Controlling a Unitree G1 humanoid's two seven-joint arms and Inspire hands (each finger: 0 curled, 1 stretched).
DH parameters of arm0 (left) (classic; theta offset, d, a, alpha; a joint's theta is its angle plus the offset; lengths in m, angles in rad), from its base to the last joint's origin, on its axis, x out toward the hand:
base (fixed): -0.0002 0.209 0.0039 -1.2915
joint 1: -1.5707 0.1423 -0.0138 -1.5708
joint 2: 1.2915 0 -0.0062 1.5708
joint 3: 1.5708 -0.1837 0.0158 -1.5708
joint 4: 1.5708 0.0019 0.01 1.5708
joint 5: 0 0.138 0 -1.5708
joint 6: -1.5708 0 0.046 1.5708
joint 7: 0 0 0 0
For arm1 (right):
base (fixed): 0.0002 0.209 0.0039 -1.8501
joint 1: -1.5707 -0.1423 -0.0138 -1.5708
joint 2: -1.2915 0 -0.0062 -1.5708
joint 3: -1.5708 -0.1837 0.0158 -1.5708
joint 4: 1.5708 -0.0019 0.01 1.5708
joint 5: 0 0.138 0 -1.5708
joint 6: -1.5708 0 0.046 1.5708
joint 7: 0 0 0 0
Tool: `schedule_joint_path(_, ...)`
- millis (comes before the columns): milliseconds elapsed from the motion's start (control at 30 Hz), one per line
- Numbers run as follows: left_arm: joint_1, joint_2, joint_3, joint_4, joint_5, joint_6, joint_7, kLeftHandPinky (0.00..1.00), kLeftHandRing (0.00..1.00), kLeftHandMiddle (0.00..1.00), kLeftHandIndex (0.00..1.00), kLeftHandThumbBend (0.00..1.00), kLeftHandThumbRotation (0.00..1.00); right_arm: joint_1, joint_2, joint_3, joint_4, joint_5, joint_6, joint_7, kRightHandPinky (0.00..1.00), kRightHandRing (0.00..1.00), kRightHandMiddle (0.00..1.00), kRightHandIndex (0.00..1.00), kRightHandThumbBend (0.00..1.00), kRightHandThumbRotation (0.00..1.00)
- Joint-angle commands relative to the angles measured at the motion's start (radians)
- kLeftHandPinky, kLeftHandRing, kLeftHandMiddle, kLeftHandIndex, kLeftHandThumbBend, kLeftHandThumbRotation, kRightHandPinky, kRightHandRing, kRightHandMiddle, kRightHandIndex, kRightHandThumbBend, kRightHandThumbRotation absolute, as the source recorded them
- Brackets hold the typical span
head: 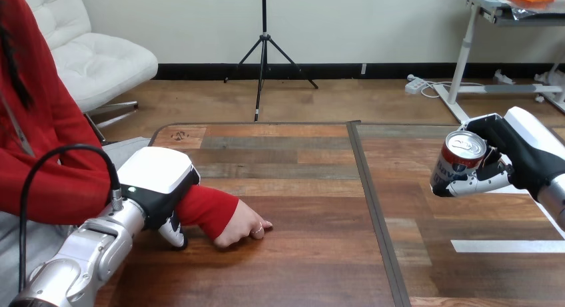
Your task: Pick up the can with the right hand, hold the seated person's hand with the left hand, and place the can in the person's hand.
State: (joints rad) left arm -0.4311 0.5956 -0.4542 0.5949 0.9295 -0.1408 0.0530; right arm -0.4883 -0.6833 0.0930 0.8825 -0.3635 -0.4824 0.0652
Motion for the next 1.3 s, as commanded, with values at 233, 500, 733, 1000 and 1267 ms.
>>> schedule_joint_path(233,-0.004,-0.052,-0.022,0.049,-0.04,0.012,-0.024,0.24,0.33,0.37,0.39,0.8,0.0,-0.079,-0.042,-0.041,-0.06,0.015,-0.006,-0.026,0.35,0.38,0.43,0.47,0.78,0.0)
schedule_joint_path(500,0.002,-0.059,-0.009,0.051,-0.064,0.004,0.004,0.2,0.29,0.34,0.36,0.8,0.0,-0.08,-0.038,-0.043,-0.062,0.014,0.005,-0.019,0.37,0.4,0.44,0.47,0.78,0.0)
schedule_joint_path(733,0.013,-0.062,0.012,0.028,-0.105,-0.006,0.027,0.19,0.28,0.33,0.34,0.79,0.0,-0.085,-0.032,-0.046,-0.048,0.022,-0.011,-0.012,0.38,0.41,0.45,0.47,0.78,0.0)
schedule_joint_path(1000,0.026,-0.061,0.032,-0.022,-0.141,-0.001,0.042,0.21,0.29,0.35,0.35,0.77,0.0,-0.094,-0.022,-0.045,-0.036,0.036,-0.008,0.0,0.37,0.4,0.45,0.47,0.77,0.0)
schedule_joint_path(1267,0.037,-0.068,0.06,-0.072,-0.17,-0.008,0.076,0.22,0.29,0.35,0.35,0.78,0.0,-0.107,-0.011,-0.034,-0.023,0.021,-0.016,-0.02,0.37,0.4,0.44,0.47,0.78,0.0)
